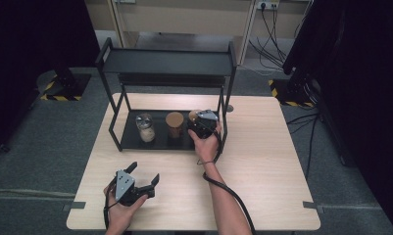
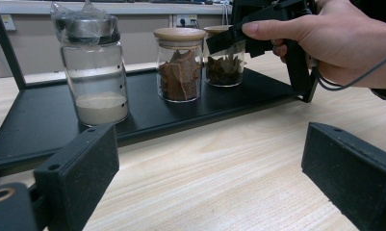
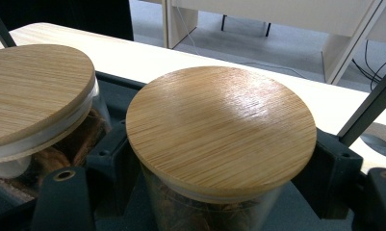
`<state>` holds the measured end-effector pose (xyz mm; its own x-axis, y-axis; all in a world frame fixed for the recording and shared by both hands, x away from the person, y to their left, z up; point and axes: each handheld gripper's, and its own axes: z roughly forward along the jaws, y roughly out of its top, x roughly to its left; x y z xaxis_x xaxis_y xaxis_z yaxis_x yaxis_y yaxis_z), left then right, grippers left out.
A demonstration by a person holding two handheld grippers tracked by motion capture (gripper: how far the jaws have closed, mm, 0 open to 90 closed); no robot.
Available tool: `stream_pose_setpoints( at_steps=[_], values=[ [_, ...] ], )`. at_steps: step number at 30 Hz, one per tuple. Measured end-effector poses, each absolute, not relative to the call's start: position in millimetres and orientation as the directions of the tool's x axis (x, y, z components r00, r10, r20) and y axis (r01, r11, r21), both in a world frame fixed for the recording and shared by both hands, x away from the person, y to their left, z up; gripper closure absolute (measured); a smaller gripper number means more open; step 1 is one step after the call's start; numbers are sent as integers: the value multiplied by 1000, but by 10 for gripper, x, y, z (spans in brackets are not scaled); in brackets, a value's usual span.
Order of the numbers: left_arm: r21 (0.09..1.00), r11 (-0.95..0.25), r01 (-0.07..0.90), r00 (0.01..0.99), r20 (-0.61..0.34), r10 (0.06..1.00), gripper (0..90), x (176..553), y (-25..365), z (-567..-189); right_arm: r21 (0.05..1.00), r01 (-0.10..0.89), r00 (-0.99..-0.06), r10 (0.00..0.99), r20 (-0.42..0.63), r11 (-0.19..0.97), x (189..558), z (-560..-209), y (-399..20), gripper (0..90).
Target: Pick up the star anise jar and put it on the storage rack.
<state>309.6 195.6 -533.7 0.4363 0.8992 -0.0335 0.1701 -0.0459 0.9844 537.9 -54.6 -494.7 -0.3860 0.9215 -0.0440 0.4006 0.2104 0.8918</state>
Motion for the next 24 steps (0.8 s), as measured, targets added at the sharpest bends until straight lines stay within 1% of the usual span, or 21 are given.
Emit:
stream_pose_setpoints(
  at_steps=[24],
  values=[
    [985, -49, 167, 436, -29, 899, 53, 3092, 1952, -5337, 897, 407, -393, 920, 1, 173, 5345, -4983, -578, 247]
  ],
)
